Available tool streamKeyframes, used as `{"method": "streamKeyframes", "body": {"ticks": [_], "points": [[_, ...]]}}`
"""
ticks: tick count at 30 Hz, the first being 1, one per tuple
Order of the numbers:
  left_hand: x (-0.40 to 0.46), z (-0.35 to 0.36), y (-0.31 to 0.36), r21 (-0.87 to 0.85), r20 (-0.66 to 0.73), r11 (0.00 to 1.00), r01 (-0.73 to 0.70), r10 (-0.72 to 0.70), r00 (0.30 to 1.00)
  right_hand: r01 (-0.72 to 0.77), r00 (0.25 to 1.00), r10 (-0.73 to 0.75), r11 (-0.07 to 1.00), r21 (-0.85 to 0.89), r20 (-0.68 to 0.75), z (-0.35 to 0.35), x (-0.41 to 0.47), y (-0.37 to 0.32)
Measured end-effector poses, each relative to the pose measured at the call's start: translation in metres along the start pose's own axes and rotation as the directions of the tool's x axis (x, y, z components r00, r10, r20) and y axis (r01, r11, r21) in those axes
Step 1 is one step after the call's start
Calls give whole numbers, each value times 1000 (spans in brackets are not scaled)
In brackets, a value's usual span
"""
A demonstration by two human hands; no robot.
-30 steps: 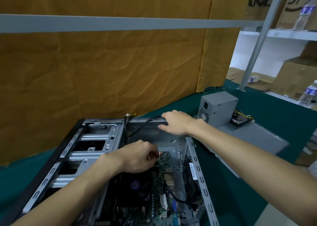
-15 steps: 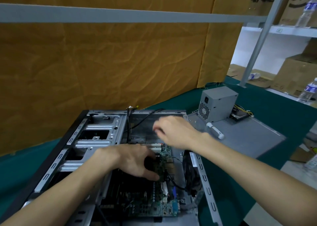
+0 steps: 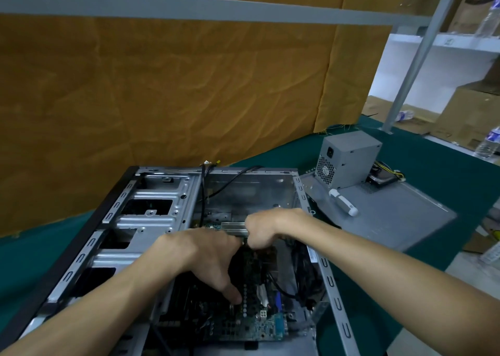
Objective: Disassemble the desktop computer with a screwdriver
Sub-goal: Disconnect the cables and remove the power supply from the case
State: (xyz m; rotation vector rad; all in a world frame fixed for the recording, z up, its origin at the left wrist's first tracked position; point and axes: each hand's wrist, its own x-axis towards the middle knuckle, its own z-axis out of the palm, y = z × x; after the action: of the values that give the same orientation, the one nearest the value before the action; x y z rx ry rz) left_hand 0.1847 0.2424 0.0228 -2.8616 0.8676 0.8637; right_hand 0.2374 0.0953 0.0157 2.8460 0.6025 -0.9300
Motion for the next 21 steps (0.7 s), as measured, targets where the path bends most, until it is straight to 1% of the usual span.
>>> {"method": "streamKeyframes", "body": {"ticks": [3, 7, 9, 13, 17, 21], "points": [[1, 6, -1, 80, -63, 996, 40, -35, 997, 2, 1000, -2, 1000, -15, -3, 5, -1, 3], [2, 8, -2, 124, -133, 987, 101, -85, 988, -20, 992, 24, 999, 35, -123, 8, 0, 6], [3, 9, 0, 121, -146, 987, 109, -91, 985, -47, 986, 54, 998, 46, -155, 8, 1, 6], [0, 7, 6, 87, -103, 990, 113, -104, 989, -86, 985, 82, 996, -21, -149, 4, -2, 4], [-1, 4, 7, 40, -74, 992, 117, -114, 991, -82, 985, 73, 995, -51, -155, 4, 1, -1], [2, 5, 9, -45, -47, 995, 90, -92, 995, -66, 986, 51, 994, -86, -159, 4, 2, -3]]}}
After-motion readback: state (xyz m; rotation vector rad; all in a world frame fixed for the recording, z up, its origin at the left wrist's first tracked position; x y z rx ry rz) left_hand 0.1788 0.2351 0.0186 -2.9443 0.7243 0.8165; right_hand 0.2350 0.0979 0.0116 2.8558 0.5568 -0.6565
